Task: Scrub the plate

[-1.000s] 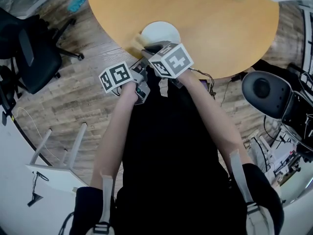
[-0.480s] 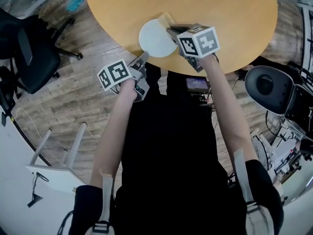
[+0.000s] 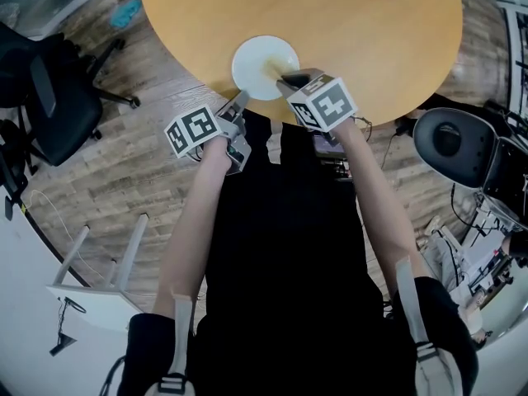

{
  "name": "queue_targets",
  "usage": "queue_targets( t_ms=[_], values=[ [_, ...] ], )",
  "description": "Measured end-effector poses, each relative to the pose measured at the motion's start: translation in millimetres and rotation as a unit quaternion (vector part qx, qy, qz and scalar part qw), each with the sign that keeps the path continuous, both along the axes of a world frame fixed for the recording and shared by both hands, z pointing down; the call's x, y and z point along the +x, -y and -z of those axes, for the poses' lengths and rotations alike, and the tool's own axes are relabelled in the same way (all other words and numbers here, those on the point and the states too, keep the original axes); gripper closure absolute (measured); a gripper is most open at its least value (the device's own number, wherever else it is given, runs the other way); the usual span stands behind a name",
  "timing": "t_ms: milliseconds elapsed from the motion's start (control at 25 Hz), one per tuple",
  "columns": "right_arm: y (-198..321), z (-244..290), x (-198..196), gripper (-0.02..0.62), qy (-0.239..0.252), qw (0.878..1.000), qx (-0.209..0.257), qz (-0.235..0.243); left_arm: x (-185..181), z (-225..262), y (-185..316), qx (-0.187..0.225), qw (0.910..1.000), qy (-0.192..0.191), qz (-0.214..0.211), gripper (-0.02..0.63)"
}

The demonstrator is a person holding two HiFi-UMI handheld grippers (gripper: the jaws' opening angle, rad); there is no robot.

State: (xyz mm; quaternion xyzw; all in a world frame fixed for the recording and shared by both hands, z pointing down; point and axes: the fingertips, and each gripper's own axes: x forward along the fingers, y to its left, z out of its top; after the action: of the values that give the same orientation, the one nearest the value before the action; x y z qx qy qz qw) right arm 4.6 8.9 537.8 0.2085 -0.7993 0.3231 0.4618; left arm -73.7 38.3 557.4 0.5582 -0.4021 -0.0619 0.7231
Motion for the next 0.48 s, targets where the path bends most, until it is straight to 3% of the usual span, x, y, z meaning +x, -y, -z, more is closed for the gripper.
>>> queue_targets(
  t_ms=[240, 480],
  values=[
    [-46.9, 5.9, -33.1, 0.561, 0.034, 0.999, -0.024, 0.027, 0.6, 0.3, -0.1, -0.002, 1.0, -0.002, 0.002, 0.584],
    [-29.6, 0.8, -15.8, 0.561, 0.036, 0.999, -0.028, 0.002, 3.0, -0.7, -1.3, -0.001, 1.0, 0.0, -0.007, 0.584]
  ],
)
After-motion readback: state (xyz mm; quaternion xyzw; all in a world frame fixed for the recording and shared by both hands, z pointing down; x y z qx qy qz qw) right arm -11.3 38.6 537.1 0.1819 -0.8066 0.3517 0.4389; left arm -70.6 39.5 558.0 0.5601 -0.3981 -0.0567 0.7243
